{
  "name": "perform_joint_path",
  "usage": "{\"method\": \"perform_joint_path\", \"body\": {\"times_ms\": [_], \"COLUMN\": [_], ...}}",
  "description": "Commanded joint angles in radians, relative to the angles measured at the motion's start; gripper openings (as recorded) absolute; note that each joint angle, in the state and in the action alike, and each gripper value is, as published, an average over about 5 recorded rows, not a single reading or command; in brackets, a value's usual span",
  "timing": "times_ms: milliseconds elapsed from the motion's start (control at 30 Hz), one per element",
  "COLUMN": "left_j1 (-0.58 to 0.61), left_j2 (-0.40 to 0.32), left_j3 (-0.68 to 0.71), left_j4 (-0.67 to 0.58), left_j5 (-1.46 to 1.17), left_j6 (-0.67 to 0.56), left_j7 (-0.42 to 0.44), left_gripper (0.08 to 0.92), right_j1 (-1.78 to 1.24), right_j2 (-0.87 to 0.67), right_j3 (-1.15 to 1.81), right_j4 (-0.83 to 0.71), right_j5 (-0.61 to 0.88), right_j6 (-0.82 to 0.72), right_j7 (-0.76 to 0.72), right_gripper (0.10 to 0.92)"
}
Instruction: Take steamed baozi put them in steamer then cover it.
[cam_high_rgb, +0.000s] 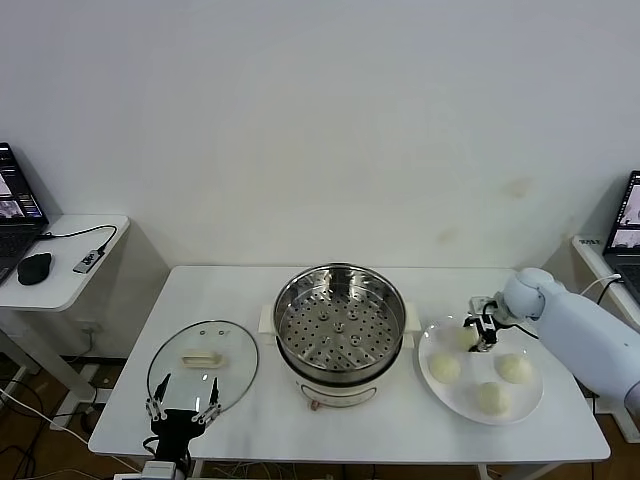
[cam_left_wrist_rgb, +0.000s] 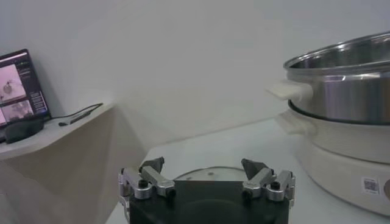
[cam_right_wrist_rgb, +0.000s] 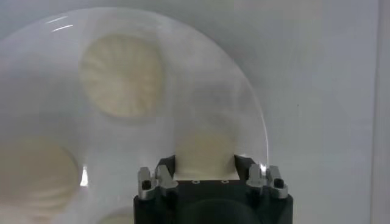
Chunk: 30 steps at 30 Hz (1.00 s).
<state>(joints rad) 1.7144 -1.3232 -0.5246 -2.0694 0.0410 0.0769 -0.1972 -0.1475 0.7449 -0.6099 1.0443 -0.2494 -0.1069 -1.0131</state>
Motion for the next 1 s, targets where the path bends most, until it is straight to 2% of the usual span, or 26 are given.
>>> {"method": "perform_joint_path", "body": {"times_ms": [33,333,467,733,1000], "left_j1": [0.002,-0.002,-0.004,-0.002,-0.011], "left_j2": [0.005,0.012,0.015,0.018,0.012], "left_j3": [-0.004,0.008,0.012,-0.003,-0.025], "left_j4": [-0.002,-0.003,-0.009,-0.003,0.042], "left_j5": [-0.004,-0.014,-0.054,-0.236,-0.346], "left_j6": [0.001,0.005,0.009,-0.02,-0.121], "left_j7": [0.001,0.004,0.004,0.002,0.04], "left_gripper": [0.823,0.823,0.823,0.823,0.823], "right_j1": [0.055,0.252,0.407,0.733,0.801], "right_j2": [-0.057,-0.244,-0.267,-0.125,0.086], "right_j3": [-0.055,-0.216,-0.298,-0.518,-0.594], "right_j4": [0.066,0.299,0.362,0.353,0.327], "right_j5": [0.05,0.248,0.351,0.502,0.622], "right_j6": [-0.008,-0.06,-0.071,-0.064,-0.042], "right_j7": [-0.006,-0.015,-0.012,-0.006,0.024], "right_gripper": [0.586,0.585,0.589,0.594,0.594]}}
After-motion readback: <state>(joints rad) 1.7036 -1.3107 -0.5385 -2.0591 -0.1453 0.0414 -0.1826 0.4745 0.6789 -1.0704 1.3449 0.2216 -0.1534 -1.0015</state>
